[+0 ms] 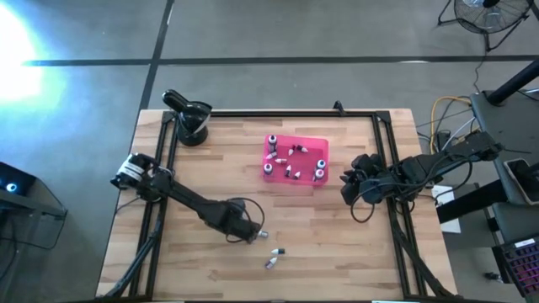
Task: Pick & Place food coloring
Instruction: Put the small blue food coloring into the pink bin, then put the small red food coloring into the pink bin
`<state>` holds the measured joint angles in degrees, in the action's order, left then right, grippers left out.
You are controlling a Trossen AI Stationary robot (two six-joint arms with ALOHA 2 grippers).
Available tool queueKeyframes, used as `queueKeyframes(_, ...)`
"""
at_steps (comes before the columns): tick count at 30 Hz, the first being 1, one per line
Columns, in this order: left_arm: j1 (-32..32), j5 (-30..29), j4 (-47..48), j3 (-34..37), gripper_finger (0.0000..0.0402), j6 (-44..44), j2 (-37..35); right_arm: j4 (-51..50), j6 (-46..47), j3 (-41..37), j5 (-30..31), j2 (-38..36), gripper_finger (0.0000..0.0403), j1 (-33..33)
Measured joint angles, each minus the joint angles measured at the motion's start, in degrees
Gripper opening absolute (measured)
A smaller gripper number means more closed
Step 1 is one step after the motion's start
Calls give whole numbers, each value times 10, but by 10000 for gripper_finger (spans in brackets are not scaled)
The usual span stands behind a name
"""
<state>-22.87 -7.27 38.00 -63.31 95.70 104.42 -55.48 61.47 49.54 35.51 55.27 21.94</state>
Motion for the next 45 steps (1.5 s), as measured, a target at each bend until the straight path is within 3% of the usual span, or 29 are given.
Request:
queueKeyframes(5,7,6,8,1,59,-33,0,-1,0,-2,0,0,96,0)
queueKeyframes(9,34,21,12,-1,28,-73,-15,-1,0,-4,0,0,96,0)
queueKeyframes(13,90,-87,22,-40,34,-165,-59,-1,7,-4,0,0,96,0)
queueKeyframes(19,175,-214,8,-155,45,-408,-125,-2,17,-5,0,0,96,0)
queueKeyframes(22,228,-218,-20,-200,48,-523,-121,-2,28,-5,1,0,96,0)
queueKeyframes(28,295,-145,-88,-254,103,-604,-73,-7,42,-5,1,0,96,0)
queueKeyframes(35,278,-132,-14,-306,186,-666,-78,-16,61,-5,1,0,96,0)
queueKeyframes(39,228,-129,90,-305,196,-667,-96,-16,59,-5,2,0,96,0)
queueKeyframes(45,148,-96,225,-256,197,-562,-100,-16,55,-12,5,0,96,0)
